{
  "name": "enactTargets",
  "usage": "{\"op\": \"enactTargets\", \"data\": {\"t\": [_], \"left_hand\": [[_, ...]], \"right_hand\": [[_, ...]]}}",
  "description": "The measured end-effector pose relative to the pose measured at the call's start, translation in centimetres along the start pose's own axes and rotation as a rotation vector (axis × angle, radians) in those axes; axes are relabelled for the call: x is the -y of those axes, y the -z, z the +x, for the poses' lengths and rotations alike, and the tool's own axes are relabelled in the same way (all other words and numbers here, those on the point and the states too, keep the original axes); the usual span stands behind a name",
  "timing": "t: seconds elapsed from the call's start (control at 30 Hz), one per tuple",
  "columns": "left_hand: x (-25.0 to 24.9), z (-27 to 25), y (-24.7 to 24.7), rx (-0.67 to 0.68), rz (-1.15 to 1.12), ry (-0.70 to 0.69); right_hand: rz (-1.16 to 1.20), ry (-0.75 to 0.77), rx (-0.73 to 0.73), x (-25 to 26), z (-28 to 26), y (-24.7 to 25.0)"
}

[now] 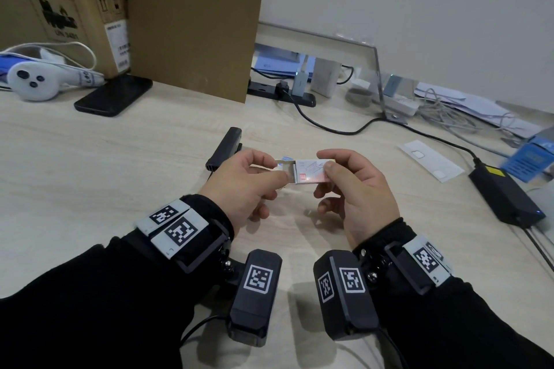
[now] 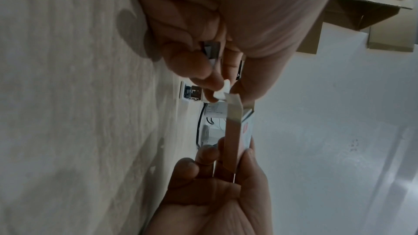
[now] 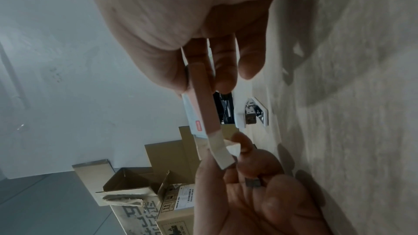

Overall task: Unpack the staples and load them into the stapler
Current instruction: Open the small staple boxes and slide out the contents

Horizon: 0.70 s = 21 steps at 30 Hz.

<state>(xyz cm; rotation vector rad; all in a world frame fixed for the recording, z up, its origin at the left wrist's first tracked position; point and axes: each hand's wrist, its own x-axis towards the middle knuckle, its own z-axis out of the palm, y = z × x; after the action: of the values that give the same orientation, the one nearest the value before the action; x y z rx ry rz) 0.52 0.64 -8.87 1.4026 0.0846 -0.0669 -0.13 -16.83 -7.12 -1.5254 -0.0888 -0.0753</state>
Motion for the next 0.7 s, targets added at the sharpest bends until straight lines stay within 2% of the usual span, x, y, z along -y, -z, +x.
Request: {"op": "enactTargets", "data": {"t": [0.17, 0.53, 0.7], "left_hand": [[0.12, 0.04, 0.13, 0.042, 0.007, 0.001], [0.43, 0.35, 0.22, -0.023, -0.030, -0.013], [0.18, -0.14, 0.12, 0.040, 0.002, -0.069]], "right_hand": [[-0.013, -0.018, -0.044, -0.09, 0.19, 0.10], [0.014, -0.076, -0.085, -0.26, 0.55, 0.15], [0.011, -0.104, -0.081, -0.29, 0.70, 0.13]]}}
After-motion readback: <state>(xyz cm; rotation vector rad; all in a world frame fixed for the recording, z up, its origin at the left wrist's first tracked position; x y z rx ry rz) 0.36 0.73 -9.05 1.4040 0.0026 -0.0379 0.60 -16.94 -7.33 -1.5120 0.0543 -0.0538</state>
